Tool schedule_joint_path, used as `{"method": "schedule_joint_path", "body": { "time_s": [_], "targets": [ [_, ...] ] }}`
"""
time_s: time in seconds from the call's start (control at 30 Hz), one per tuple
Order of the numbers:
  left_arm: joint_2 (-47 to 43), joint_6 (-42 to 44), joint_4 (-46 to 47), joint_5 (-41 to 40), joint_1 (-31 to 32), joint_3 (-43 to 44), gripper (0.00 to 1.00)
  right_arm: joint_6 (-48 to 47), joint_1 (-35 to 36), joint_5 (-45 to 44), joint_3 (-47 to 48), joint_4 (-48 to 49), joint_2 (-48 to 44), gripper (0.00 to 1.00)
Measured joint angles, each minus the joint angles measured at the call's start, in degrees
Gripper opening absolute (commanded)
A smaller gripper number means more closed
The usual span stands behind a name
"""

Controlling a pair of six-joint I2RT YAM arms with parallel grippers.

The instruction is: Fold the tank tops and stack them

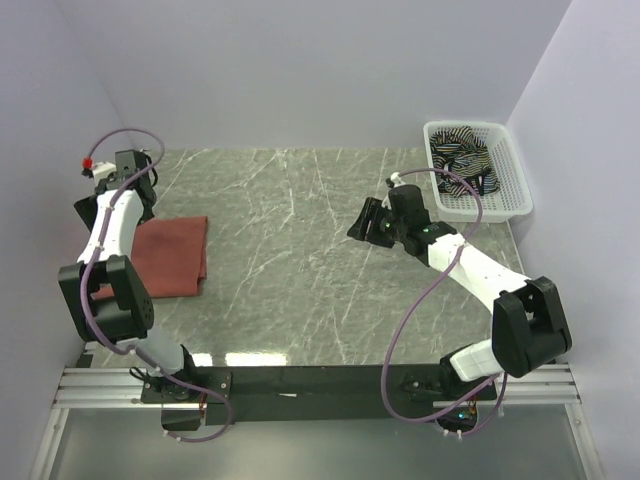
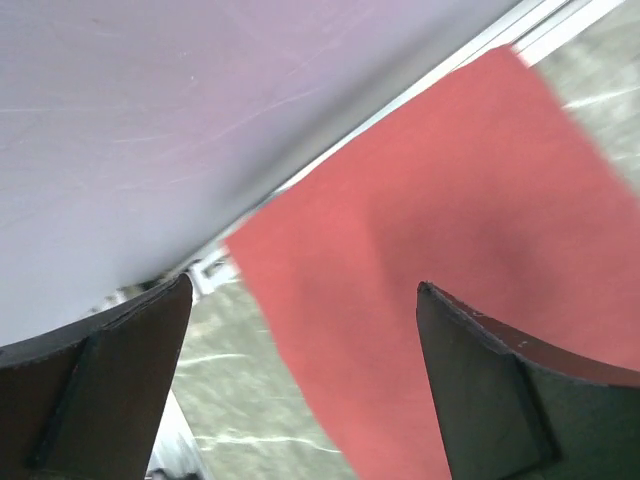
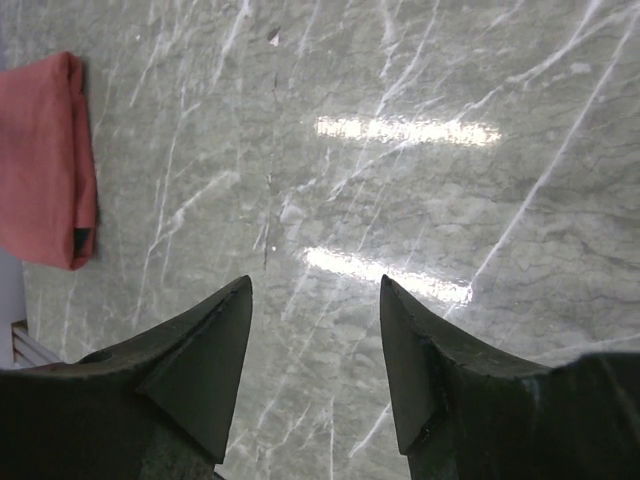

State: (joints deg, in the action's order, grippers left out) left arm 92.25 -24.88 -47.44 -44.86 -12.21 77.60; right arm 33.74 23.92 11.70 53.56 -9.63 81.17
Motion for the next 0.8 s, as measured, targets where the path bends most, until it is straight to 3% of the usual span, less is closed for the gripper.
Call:
{"method": "schedule_joint_path", "body": {
  "time_s": [0.1,0.23,0.4,0.53,0.8],
  "targets": [
    [-1.2,-3.3,0.2,2.1,-0.1,1.4,0.99,-0.4,-1.1,-0.9,0.2,-0.9,0.0,0.65],
    [-7.9,-5.3,3.3,12.2,2.4,1.1,0.99,-0.4,-5.7,-4.0,4.6,-5.7,0.2,0.67],
    [-18.5,-7.4,9.4,23.5,16.8,-2.2,0.99,0.0,-13.7,-11.9,21.1,-9.4,4.9,0.68],
    [-24.7,-7.9,14.0,34.2,27.0,-8.4,0.99,0.7,-19.6,-19.3,35.5,-10.2,12.7,0.7],
    [-28.6,-10.5,18.6,46.9,34.8,-20.1,0.99,4.1,-28.5,-25.9,52.2,-9.5,32.6,0.73]
  ]
}}
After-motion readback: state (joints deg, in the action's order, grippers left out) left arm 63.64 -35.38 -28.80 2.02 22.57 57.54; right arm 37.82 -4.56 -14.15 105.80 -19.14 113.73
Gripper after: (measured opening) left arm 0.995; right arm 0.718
